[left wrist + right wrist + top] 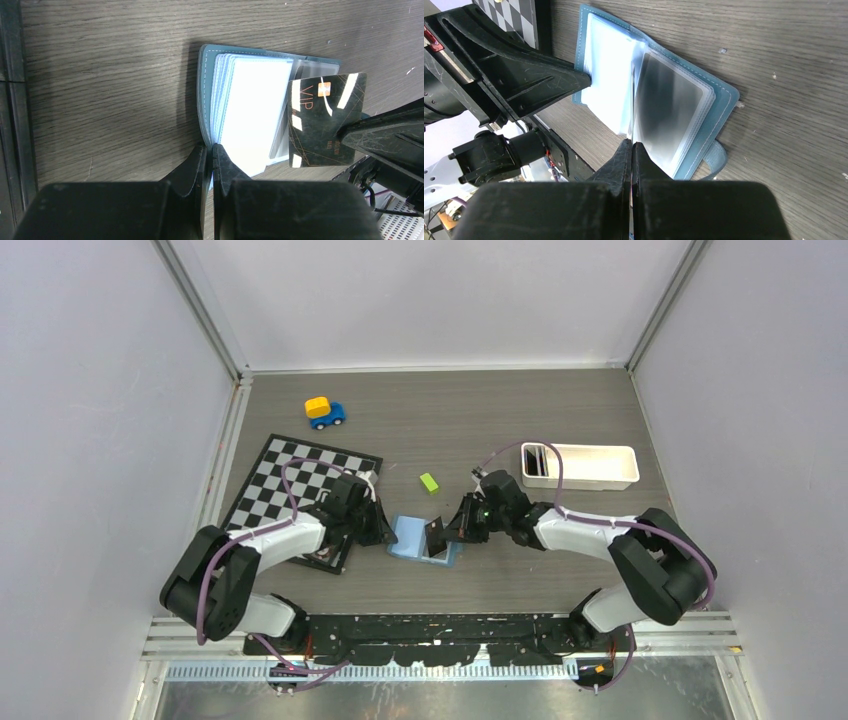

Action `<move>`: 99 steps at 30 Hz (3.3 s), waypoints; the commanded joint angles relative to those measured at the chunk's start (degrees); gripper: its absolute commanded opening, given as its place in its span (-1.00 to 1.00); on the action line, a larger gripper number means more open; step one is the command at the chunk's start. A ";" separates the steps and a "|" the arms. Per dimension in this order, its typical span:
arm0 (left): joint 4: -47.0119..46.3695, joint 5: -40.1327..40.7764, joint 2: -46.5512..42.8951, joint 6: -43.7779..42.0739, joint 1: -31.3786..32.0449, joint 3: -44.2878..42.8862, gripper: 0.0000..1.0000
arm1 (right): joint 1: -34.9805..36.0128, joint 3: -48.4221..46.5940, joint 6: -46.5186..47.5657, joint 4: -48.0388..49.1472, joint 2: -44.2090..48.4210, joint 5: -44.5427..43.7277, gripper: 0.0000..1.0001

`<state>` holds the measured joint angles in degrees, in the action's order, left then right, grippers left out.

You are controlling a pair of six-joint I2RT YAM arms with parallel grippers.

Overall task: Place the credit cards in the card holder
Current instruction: Insert the credit card into the card holder.

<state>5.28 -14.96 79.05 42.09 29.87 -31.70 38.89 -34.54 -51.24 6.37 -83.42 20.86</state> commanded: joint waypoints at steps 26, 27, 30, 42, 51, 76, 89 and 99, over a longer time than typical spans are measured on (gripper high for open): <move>2.14 0.38 0.99 -0.21 -0.34 -0.51 -1.00 | 0.93 5.40 -8.03 19.47 -9.74 -0.47 -0.99; 2.11 0.37 0.96 -0.24 -0.34 -0.51 -1.00 | 1.06 5.52 -8.35 19.73 -9.89 -0.92 -0.99; 1.82 0.05 0.96 -0.25 -0.34 -0.43 -1.00 | 1.24 5.92 -9.14 20.24 -10.08 -2.47 -0.99; 1.58 -0.41 0.33 -0.25 -0.34 -0.04 -1.00 | 2.73 4.48 -11.16 16.30 -11.64 -4.75 -0.80; 1.51 -0.51 0.37 -0.25 -0.34 -0.10 -1.00 | 4.94 0.62 -9.12 8.04 -10.81 -7.08 -0.46; 0.46 -2.01 0.24 -0.60 -0.34 0.15 -1.00 | 12.75 -11.96 -2.46 -15.70 -8.32 -21.95 -0.06; -1.83 -4.52 -0.40 -0.43 -0.34 0.80 -1.00 | 15.71 -19.42 -1.75 -15.62 -13.22 -18.07 -0.06; -3.24 -5.70 -1.40 -0.24 -0.34 1.38 -1.00 | 16.78 -23.66 0.36 -19.07 -14.93 -21.63 -0.06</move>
<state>3.57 -18.22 79.26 42.61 29.47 -30.79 54.78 -54.83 -52.75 -11.60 -98.17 2.42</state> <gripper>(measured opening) 0.063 0.469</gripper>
